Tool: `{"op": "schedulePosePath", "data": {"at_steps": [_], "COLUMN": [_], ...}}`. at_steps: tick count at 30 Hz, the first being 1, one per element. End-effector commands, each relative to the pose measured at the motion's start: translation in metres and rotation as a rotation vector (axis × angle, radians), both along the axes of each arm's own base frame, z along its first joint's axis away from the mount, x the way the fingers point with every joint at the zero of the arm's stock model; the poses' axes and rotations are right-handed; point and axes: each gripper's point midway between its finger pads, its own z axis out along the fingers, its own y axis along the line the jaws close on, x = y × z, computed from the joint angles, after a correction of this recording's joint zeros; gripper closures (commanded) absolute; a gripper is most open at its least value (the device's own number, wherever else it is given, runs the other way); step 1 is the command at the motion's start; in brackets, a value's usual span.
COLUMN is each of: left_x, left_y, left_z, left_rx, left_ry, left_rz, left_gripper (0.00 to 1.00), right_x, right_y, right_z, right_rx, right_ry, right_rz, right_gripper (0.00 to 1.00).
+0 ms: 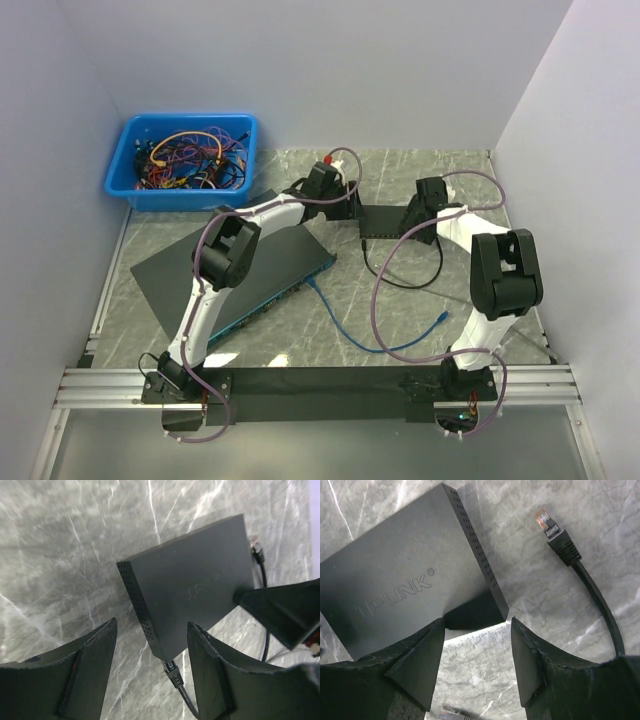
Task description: Insert the plug into the switch port
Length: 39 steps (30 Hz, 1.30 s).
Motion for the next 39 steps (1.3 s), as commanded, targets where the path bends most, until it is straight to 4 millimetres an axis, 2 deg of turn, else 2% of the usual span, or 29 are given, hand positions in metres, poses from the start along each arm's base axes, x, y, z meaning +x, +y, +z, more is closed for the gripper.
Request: {"op": "schedulePosePath", "data": {"at_steps": [1,6,12,13,22,24,25,26,30,32,33,35,39], "left_x": [0.005,0.006,0.005,0.005,-0.006,-0.02,-0.023,-0.033,-0.064,-0.075,-0.079,-0.088,-0.099], "left_y": [-0.014,-0.014,-0.014,-0.014,-0.023,-0.029,-0.034,-0.032,-0.037,-0.03,-0.028,-0.018,0.001], "left_z": [0.018,0.017,0.016,0.017,0.017,0.009,0.017,0.004,-0.005,-0.013,-0.006,-0.014,-0.01], "left_rx": [-0.031,-0.028,-0.029,-0.033,-0.073,-0.075,-0.102,-0.094,-0.123,-0.112,-0.12,-0.104,-0.064], "left_ry": [-0.038,-0.04,-0.039,-0.041,-0.025,0.003,-0.019,0.006,0.043,0.061,0.053,0.066,0.056], "left_rz": [-0.017,-0.014,-0.014,-0.014,-0.042,-0.065,-0.077,-0.081,-0.111,-0.108,-0.106,-0.093,-0.066], "left_gripper": [0.36,0.36,0.36,0.37,0.37,0.38,0.38,0.38,0.38,0.39,0.39,0.39,0.39], "right_x": [0.017,0.03,0.041,0.042,0.051,0.052,0.053,0.053,0.054,0.053,0.054,0.053,0.052], "right_y": [-0.005,-0.016,-0.012,-0.013,0.002,0.007,0.008,0.007,0.02,0.034,0.039,0.059,0.087], "right_z": [0.017,0.034,0.041,0.032,0.006,0.007,0.006,0.006,0.013,0.016,0.016,0.019,0.021], "right_rx": [0.013,0.024,0.089,0.089,0.154,0.173,0.176,0.169,0.201,0.225,0.227,0.252,0.259], "right_ry": [-0.048,-0.096,-0.15,-0.124,-0.059,-0.06,-0.059,-0.05,-0.083,-0.091,-0.089,-0.086,-0.086], "right_rz": [-0.019,-0.043,-0.025,-0.026,0.024,0.043,0.049,0.049,0.099,0.14,0.166,0.229,0.313], "right_gripper": [0.38,0.38,0.38,0.39,0.42,0.43,0.43,0.43,0.49,0.49,0.49,0.49,0.49]}}
